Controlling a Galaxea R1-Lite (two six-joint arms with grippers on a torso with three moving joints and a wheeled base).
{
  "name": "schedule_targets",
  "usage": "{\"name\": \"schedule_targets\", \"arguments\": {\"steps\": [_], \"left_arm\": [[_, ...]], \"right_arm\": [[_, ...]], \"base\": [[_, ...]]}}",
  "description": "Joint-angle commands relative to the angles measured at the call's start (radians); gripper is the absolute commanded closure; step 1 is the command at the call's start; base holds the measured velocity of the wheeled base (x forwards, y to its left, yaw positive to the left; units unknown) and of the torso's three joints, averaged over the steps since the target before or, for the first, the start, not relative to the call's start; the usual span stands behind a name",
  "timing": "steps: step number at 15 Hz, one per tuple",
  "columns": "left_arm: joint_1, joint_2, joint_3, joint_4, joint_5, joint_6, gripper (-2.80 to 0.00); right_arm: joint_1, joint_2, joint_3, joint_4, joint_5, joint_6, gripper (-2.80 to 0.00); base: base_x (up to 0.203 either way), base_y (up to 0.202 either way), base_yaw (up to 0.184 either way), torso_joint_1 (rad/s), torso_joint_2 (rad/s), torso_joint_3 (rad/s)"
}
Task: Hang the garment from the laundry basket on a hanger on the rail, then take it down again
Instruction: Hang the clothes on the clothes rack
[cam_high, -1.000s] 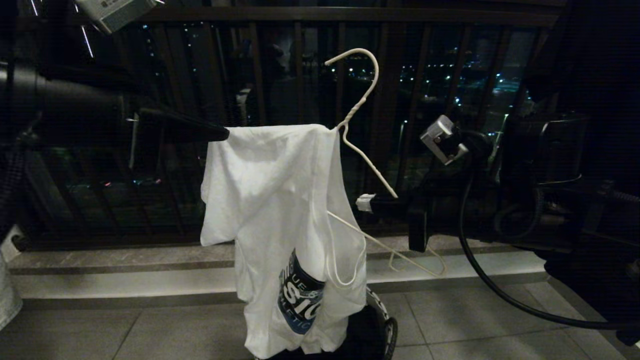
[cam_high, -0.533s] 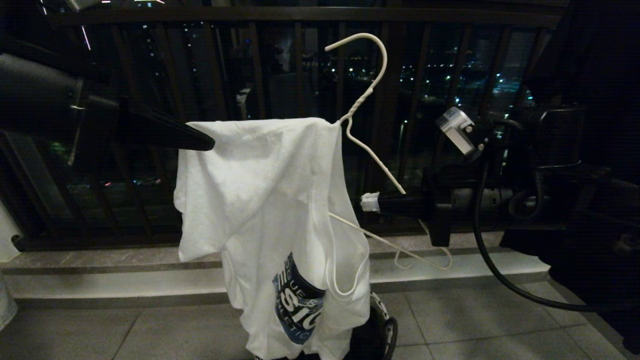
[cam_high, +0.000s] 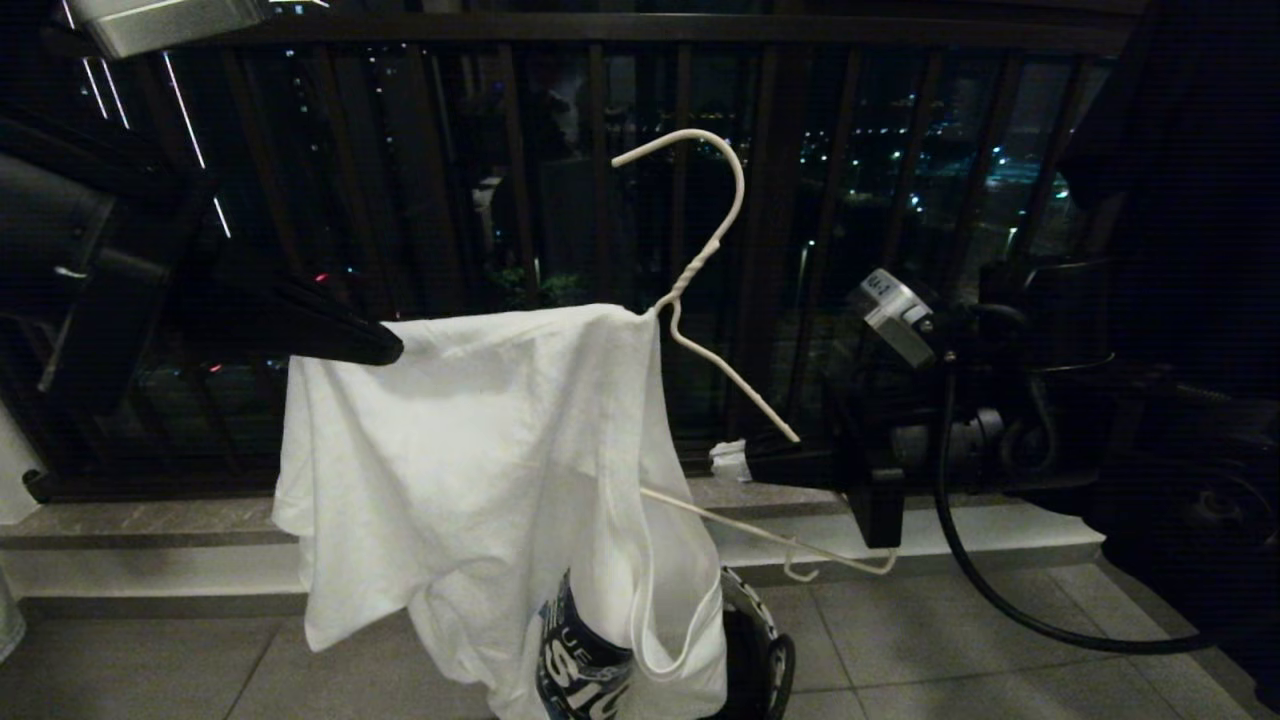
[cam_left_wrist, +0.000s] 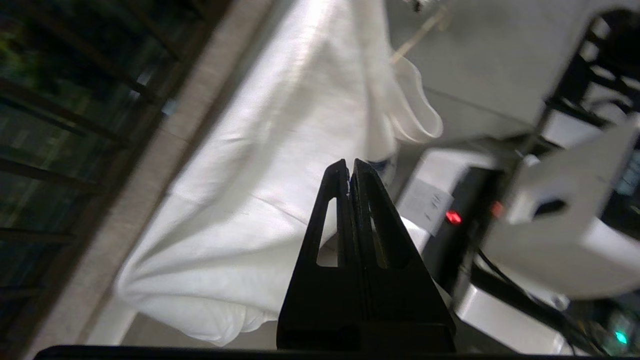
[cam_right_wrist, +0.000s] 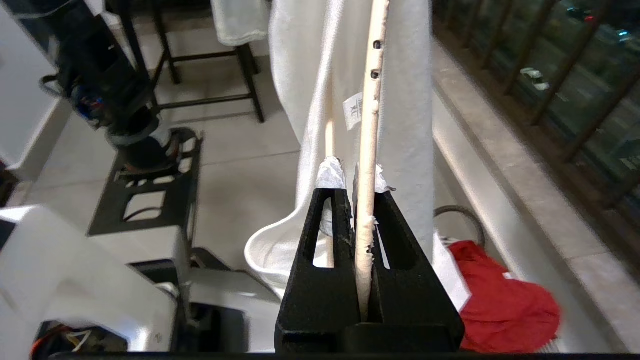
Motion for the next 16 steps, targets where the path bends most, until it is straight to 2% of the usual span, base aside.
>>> {"name": "schedule_targets", "arguments": {"steps": [1,4,5,7,11,16], "left_arm": [[-0.026,-0.005,0.002,0.016,0.001,0.011,0.0],[-0.034,-0.005,0.003,0.016,0.014,0.04,0.0],[-0.034,-0.004,0.014,0.014,0.025,0.064,-2.8],[-0.034,0.014,0.014,0.005,0.034,0.071,-2.8],[-0.026,0.066,-0.03,-0.034,0.036,0.031,-2.8],[-0.029,0.122,-0.023,-0.051,0.02,0.036,-2.8]], "right_arm": [[0.031,-0.002,0.023,-0.004,0.007,-0.018,0.0],[0.059,0.0,0.026,-0.001,0.007,-0.017,0.0],[0.064,-0.001,0.029,-0.001,0.007,-0.017,0.0],[0.064,-0.003,0.035,-0.001,0.007,-0.017,0.0],[0.066,-0.011,0.036,-0.003,0.007,-0.017,0.0],[0.064,-0.018,0.036,-0.004,0.007,-0.018,0.0]], "base": [[0.0,0.0,0.0,0.0,0.0,0.0],[0.0,0.0,0.0,0.0,0.0,0.0],[0.0,0.0,0.0,0.0,0.0,0.0],[0.0,0.0,0.0,0.0,0.0,0.0],[0.0,0.0,0.0,0.0,0.0,0.0],[0.0,0.0,0.0,0.0,0.0,0.0]]}}
